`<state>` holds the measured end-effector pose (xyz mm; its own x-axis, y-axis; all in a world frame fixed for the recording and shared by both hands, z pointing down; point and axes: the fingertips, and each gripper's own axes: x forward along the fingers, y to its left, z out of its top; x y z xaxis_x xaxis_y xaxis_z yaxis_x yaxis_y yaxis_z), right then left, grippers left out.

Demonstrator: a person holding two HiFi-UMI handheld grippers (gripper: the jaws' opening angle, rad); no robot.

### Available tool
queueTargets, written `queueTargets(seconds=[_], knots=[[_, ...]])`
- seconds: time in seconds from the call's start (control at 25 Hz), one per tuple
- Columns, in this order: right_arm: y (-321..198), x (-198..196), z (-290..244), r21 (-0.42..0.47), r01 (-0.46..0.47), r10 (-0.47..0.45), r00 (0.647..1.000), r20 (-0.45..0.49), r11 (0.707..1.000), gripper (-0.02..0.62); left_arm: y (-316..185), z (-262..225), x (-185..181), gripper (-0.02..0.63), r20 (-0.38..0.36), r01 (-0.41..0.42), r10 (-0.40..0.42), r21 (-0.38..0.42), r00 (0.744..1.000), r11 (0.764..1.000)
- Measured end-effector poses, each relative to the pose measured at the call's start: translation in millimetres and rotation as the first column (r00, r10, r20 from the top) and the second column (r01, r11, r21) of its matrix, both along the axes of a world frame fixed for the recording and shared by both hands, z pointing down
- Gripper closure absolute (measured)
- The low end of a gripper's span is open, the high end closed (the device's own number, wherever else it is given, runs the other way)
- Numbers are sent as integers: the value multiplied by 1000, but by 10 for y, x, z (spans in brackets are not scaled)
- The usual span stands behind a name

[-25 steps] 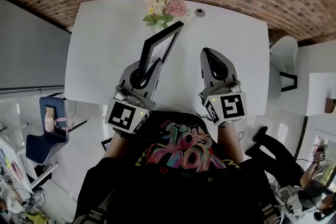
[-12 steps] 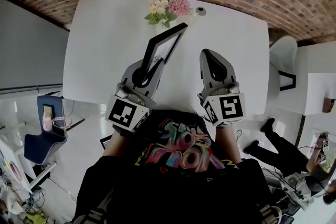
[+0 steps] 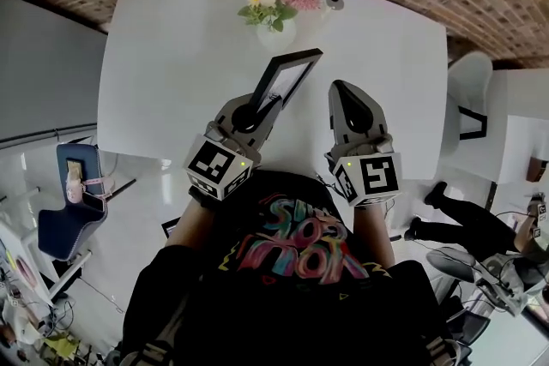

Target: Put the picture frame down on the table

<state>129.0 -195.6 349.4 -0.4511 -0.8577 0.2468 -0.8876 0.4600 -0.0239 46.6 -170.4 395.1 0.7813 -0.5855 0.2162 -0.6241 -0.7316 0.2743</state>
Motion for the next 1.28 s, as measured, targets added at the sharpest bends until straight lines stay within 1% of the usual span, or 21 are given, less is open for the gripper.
queueTargets(seconds=[0.12, 0.28, 0.52, 0.76, 0.84, 0.96, 1.12, 1.28], knots=[[11, -2, 186, -39, 9, -10, 1000, -13, 999, 574, 23, 247, 53, 575, -5, -36, 35, -57, 999, 998], [49, 7, 405, -113, -2, 0, 1000, -16, 994, 574, 52, 561, 103, 576, 20, -63, 66, -120, 998, 991], [65, -58, 551, -111, 6, -4, 1000, 11, 994, 574, 74, 928, 135, 575, 47, -68, 78, -186, 996, 980], [115, -52, 819, -211, 0, -5, 1000, -27, 978, 574, 74, 1266, 151, 575, 70, -64, 85, -262, 994, 963], [112, -45, 839, -211, -7, 2, 1000, -24, 977, 574, 81, 1358, 171, 575, 72, -67, 92, -290, 993, 955], [73, -63, 820, -164, -18, 20, 1000, 13, 986, 574, 91, 1469, 187, 575, 67, -69, 95, -325, 993, 943], [138, -49, 957, -219, -26, 26, 1000, -5, 975, 574, 94, 1611, 186, 575, 74, -66, 99, -367, 992, 928], [123, -58, 981, -216, -35, 37, 999, 7, 976, 574, 100, 1736, 170, 575, 62, -62, 96, -418, 993, 906]])
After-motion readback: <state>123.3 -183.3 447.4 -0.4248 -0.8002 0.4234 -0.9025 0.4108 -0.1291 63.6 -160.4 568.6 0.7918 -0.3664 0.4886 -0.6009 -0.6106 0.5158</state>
